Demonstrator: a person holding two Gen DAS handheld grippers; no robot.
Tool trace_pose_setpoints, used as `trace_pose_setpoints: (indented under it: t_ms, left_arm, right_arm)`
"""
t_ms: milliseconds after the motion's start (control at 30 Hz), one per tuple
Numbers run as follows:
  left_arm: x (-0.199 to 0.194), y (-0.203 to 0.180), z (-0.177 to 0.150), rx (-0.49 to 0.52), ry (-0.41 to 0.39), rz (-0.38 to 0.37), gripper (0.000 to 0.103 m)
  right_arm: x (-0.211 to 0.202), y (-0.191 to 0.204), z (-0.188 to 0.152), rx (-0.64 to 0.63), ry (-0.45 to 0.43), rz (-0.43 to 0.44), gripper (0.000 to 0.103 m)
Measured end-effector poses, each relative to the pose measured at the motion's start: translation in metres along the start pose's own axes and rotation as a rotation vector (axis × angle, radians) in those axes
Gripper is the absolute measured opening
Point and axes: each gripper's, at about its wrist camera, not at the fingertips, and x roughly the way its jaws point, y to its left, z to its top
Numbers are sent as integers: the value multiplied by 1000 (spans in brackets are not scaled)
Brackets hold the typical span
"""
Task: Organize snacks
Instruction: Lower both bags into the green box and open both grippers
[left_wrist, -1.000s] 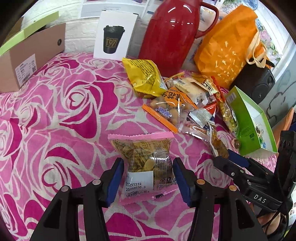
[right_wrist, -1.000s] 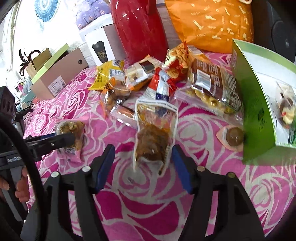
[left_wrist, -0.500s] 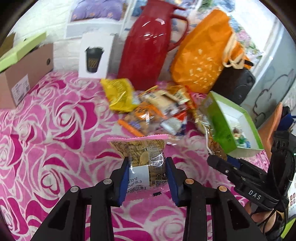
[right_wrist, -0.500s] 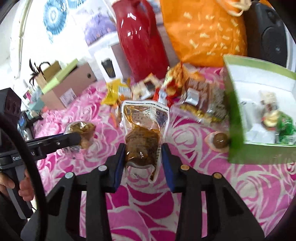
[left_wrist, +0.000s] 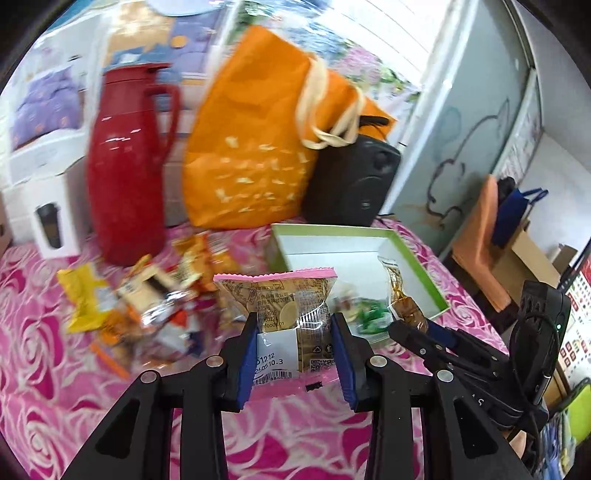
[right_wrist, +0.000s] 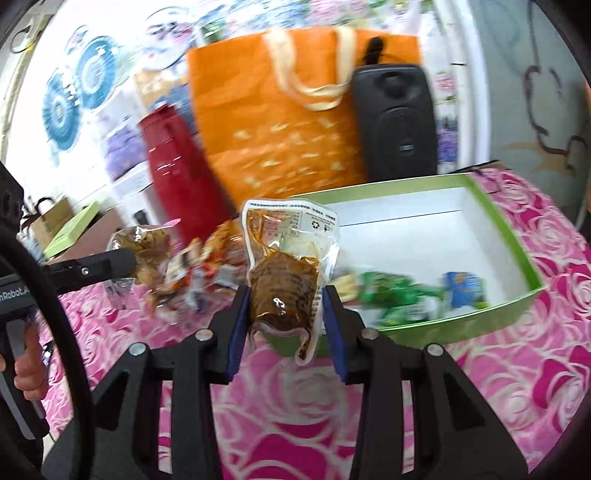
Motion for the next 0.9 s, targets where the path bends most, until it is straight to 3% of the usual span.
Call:
trace_pose_setpoints:
  t_ms: [300,733,800,833,867,900]
  left_arm:
    - [76,-63,27,87,47,-55,37]
    - [155,-77,40,94,128,-34,40]
    - [155,-75,40,97,99,-17,61]
    - [153,-74,40,98,81,6,83]
    - [150,-72,40,100,54,33,92]
    - [146,-71,40,107,25,44,92]
  right_arm:
    - [0,-85,4,118,-4,-142,41]
    - [50,-109,11,100,58,-158,45]
    - [55,-107,10,72,69,-178,52]
    - [56,-105,9,48,65,-187,65]
    - [55,-104,9,33,59,-186,85]
    - [54,-103,8,25,54,-186,93]
